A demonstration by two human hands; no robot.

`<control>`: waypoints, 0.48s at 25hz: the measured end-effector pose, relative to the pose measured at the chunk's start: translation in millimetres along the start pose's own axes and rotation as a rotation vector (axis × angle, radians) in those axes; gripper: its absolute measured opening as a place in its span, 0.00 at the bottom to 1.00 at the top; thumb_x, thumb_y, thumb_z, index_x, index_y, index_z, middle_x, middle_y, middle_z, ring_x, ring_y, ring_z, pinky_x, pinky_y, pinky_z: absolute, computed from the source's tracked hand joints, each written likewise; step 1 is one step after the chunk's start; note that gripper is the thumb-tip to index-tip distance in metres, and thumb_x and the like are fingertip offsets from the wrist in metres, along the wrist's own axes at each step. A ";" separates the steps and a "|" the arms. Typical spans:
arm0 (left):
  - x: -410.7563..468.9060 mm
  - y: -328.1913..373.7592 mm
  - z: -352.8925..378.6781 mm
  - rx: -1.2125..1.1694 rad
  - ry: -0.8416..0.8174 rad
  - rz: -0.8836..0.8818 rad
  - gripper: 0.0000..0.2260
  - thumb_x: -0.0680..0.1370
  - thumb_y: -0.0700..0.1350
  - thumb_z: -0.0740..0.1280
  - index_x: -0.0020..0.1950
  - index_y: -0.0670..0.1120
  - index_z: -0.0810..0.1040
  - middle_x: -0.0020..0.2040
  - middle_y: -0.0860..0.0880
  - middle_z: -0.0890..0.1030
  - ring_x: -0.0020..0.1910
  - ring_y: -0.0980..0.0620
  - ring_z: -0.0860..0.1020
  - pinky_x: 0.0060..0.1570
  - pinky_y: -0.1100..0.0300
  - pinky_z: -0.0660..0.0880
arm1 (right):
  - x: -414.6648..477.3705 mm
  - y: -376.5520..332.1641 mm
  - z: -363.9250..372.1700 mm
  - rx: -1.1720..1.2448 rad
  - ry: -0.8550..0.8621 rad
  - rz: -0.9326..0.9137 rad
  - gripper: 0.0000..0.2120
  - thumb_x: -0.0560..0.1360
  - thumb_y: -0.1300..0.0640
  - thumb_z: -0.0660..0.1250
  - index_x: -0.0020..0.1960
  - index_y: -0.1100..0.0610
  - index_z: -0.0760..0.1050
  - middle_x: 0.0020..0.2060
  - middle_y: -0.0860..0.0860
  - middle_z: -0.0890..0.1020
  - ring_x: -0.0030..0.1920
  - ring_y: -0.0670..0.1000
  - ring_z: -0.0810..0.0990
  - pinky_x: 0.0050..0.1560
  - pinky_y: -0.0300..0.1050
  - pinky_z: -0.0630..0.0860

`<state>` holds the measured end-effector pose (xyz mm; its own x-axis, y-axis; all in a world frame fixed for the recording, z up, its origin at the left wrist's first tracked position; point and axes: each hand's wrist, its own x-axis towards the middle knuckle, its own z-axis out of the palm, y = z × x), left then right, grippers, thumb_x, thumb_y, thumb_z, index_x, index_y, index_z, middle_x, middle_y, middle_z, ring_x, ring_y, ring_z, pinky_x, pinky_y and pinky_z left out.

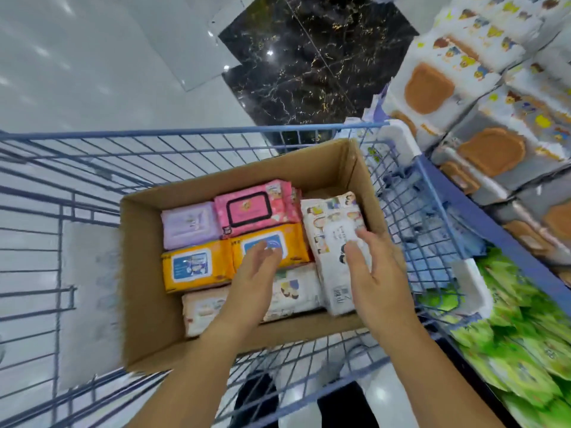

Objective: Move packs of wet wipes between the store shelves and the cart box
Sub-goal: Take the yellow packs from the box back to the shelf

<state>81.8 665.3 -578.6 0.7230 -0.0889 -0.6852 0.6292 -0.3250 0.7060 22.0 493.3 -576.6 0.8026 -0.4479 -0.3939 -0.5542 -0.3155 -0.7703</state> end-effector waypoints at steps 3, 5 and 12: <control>10.3 -27.9 -48.9 -0.025 0.006 -0.062 0.24 0.84 0.55 0.60 0.80 0.53 0.62 0.70 0.58 0.68 0.64 0.59 0.67 0.61 0.57 0.65 | -3.2 -7.9 40.8 0.037 -0.093 0.032 0.25 0.81 0.42 0.56 0.76 0.48 0.65 0.70 0.44 0.70 0.68 0.44 0.68 0.62 0.40 0.64; 22.7 -45.7 -79.0 -0.016 0.034 -0.117 0.26 0.84 0.55 0.61 0.81 0.52 0.61 0.75 0.55 0.67 0.65 0.58 0.67 0.59 0.60 0.68 | 0.7 -10.7 71.6 0.065 -0.147 0.071 0.25 0.82 0.41 0.55 0.77 0.48 0.64 0.66 0.41 0.70 0.64 0.42 0.70 0.60 0.40 0.65; 68.6 -111.5 -154.7 0.217 0.207 -0.221 0.08 0.80 0.51 0.66 0.54 0.48 0.80 0.48 0.51 0.84 0.45 0.53 0.83 0.44 0.57 0.79 | 33.3 8.5 149.8 -0.089 -0.093 0.102 0.14 0.79 0.41 0.61 0.59 0.49 0.72 0.55 0.49 0.80 0.50 0.46 0.81 0.48 0.48 0.78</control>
<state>105.4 841.1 -676.6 0.6331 0.1906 -0.7502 0.7173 -0.5089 0.4760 77.1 601.0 -671.3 0.7559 -0.4033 -0.5157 -0.6479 -0.3473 -0.6780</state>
